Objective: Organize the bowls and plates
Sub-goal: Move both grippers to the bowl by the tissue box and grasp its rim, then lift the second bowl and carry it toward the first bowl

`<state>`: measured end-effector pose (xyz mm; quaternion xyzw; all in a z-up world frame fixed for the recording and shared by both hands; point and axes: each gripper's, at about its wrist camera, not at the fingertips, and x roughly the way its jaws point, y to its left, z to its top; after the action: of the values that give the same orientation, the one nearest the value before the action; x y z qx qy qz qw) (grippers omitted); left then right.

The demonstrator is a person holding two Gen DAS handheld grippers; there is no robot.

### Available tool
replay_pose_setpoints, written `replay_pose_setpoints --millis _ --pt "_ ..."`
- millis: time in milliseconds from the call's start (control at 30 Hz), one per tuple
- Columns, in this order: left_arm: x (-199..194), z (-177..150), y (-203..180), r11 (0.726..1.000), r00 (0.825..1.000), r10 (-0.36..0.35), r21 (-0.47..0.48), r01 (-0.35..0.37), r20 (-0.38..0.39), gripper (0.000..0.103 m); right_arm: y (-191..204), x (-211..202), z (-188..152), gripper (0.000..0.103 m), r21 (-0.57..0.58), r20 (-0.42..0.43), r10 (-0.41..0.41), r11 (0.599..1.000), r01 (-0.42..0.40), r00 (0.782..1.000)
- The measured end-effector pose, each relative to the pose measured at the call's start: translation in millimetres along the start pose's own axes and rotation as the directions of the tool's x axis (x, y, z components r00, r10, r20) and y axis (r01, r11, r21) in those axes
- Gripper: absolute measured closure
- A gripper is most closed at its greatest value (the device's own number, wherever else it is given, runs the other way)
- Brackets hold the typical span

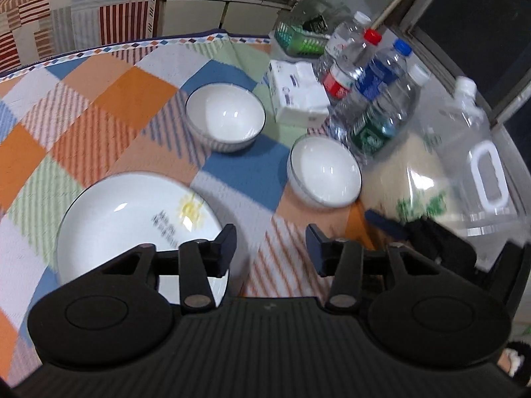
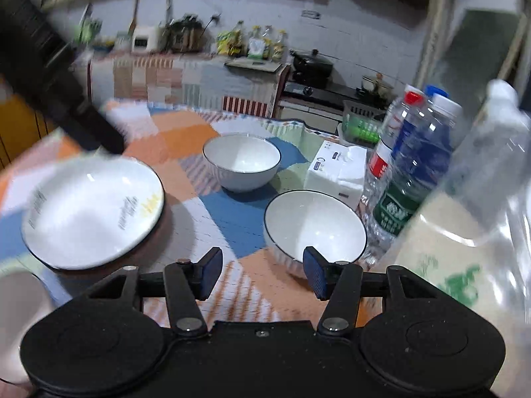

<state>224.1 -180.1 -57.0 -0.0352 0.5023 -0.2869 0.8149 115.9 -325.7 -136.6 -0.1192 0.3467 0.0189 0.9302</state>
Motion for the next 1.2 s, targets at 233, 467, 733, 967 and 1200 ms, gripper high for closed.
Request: replay_pose_setpoints --millis 233,467,733,967,1200 --pt "64 26 0 0.999 0.999 -0.043 -0.031 0.043 -0.005 0.056 13 47 8 0.044 -0.297 -0.041 -0.093 0.952 0.077 0.995" --pt "121 38 -1 0.992 0.997 -0.075 -0.103 0.072 -0.021 0.056 16 80 10 0.056 -0.353 -0.135 -0.063 0.936 0.011 0.989" --pt "157 41 -16 0.985 0.995 -0.093 -0.147 0.087 -0.032 0.062 9 95 4 0.074 -0.34 -0.15 -0.081 0.94 0.026 0.985" --pt "184 47 -11 0.981 0.989 -0.109 -0.172 0.089 -0.105 0.089 3 106 2 0.084 -0.313 -0.146 -0.033 0.95 -0.014 0.989" --pt "179 46 1 0.974 0.976 -0.167 -0.18 0.14 -0.142 0.093 2 101 12 0.093 -0.257 -0.164 0.061 0.961 -0.102 0.985"
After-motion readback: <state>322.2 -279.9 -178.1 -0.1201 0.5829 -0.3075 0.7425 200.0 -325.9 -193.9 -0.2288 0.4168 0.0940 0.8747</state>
